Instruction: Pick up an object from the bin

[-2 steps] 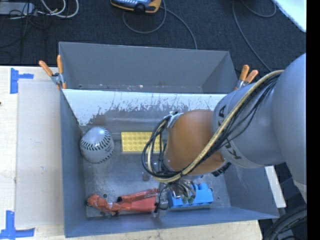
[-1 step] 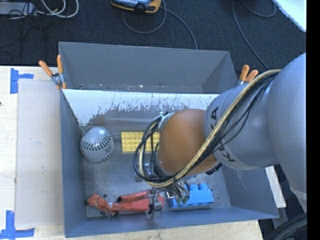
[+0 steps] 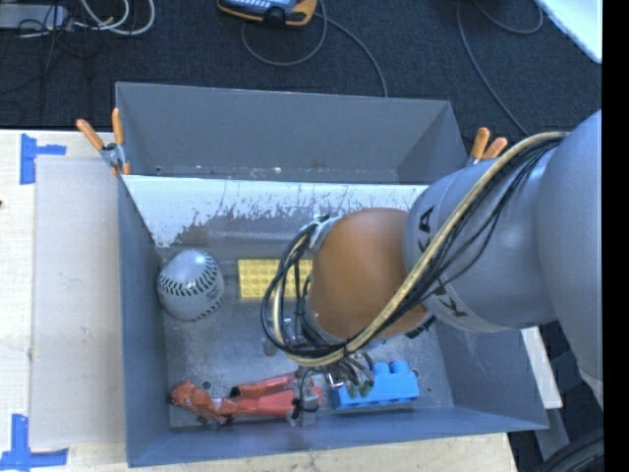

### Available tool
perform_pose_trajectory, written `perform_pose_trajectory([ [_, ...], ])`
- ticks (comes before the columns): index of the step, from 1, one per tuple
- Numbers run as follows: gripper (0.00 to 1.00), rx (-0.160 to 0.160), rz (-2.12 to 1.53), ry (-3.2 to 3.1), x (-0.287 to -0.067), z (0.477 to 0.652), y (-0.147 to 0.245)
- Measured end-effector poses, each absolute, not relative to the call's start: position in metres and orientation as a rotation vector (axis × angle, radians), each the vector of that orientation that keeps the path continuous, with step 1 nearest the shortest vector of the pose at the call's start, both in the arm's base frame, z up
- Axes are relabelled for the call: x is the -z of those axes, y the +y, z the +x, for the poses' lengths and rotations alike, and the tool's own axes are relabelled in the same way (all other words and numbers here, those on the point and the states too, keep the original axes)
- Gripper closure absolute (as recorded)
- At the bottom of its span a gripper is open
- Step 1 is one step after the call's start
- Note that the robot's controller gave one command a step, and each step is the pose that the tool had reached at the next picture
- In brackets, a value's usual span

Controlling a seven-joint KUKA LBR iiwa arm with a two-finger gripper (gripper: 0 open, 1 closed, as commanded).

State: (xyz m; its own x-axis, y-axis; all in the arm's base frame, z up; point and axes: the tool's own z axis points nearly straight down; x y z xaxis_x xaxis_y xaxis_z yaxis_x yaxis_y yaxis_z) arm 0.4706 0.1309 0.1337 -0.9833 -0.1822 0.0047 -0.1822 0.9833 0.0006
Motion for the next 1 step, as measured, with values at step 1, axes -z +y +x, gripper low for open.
perform_pose_trajectory([
  [1,0.00,0.004,0.112,-3.151,-0.0739,0.4785,0.1242],
])
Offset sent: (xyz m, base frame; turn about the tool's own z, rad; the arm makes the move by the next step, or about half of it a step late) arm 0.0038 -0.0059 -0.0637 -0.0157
